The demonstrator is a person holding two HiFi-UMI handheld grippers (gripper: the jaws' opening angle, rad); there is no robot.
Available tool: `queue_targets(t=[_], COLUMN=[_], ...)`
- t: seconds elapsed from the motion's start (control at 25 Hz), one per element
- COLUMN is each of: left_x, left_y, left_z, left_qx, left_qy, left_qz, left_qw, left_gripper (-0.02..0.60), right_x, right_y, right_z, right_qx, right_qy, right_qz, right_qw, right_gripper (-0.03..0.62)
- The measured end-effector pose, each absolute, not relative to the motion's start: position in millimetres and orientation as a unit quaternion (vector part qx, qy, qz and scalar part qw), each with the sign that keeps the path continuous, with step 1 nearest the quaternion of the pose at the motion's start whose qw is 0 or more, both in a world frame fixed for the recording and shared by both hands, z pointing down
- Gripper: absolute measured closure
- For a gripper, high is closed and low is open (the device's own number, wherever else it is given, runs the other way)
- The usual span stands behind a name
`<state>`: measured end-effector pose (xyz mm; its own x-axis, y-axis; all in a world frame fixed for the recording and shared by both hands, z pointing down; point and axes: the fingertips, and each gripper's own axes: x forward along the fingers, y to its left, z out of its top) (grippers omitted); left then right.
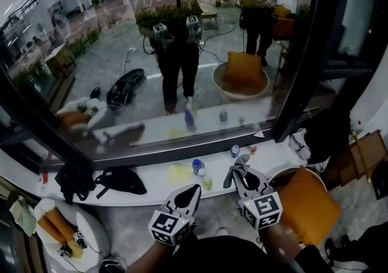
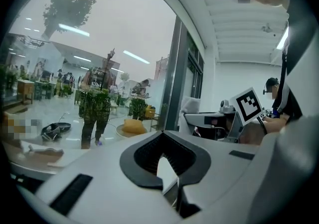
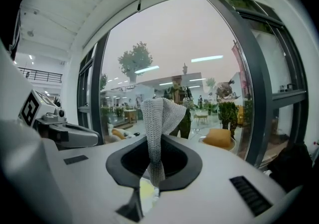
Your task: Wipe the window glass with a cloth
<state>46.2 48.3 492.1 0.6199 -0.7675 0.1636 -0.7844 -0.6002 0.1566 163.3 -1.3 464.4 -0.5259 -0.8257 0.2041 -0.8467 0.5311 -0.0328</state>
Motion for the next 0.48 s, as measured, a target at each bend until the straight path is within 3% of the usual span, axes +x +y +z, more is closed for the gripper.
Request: queue_targets(t=[0.48], left_x=[82.1], left_y=[75.5], left_z=[498.1], left_qx=[0.901], left_qy=[-0.418], left_qz=[0.048], left_qw=[0.104], left_gripper=[0.574], right_x=[172.1], right_y=[39.4], right_z=[480.0], right_qx=[0.463], right_qy=[-0.878], right_qz=[0.08], right_qw=[0.086], right_gripper=[0.542])
